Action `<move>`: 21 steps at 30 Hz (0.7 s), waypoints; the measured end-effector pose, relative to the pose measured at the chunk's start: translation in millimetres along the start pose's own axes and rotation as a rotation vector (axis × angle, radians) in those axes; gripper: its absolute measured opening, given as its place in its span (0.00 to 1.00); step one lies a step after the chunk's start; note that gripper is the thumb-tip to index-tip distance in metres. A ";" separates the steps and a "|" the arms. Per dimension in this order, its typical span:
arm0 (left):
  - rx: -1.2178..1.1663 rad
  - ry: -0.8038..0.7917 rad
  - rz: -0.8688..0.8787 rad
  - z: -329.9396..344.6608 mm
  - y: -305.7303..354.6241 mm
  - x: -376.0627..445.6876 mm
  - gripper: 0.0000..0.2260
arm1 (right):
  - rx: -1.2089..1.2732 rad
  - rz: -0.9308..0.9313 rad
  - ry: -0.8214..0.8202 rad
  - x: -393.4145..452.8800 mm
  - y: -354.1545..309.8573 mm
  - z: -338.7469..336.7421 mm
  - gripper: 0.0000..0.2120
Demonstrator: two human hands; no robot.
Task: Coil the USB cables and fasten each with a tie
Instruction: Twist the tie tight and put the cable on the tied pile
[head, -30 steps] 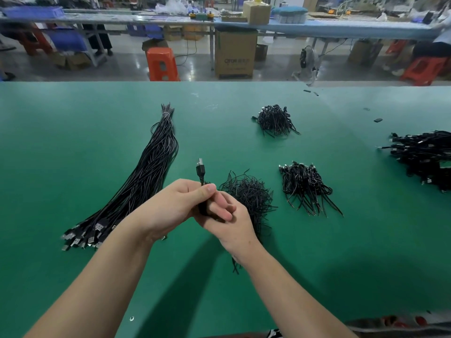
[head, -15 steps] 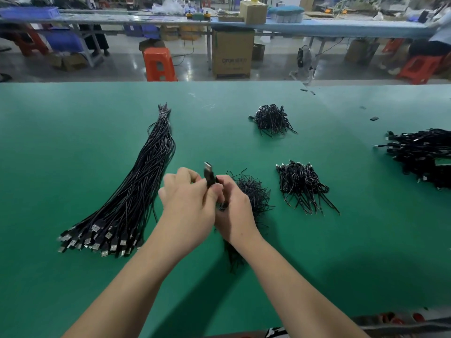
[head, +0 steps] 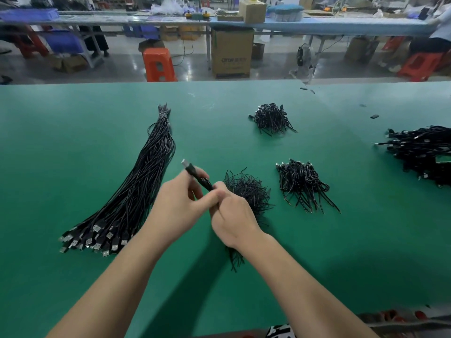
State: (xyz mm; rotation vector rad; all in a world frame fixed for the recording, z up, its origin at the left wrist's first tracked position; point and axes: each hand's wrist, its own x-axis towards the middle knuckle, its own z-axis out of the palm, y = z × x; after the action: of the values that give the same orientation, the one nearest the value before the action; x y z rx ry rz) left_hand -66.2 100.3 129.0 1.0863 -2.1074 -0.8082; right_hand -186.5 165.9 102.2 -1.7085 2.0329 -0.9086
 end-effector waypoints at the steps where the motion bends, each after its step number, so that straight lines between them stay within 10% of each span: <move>1: 0.023 -0.046 0.044 -1.7 -2.5 1.7 0.12 | -0.015 -0.015 -0.018 0.2 0.8 0.2 0.03; 16: 0.324 -0.194 0.183 -15.9 -12.5 21.7 0.10 | -0.209 0.005 -0.042 3.9 8.3 11.6 0.04; 21: 0.345 -0.230 0.173 -10.6 -16.8 26.7 0.08 | 0.146 0.064 -0.174 6.8 11.7 14.0 0.06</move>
State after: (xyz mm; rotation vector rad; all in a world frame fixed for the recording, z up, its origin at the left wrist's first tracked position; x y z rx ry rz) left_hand -62.8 67.3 129.6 0.9997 -2.5645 -0.5176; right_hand -188.1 156.7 85.1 -1.5779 1.8506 -0.8340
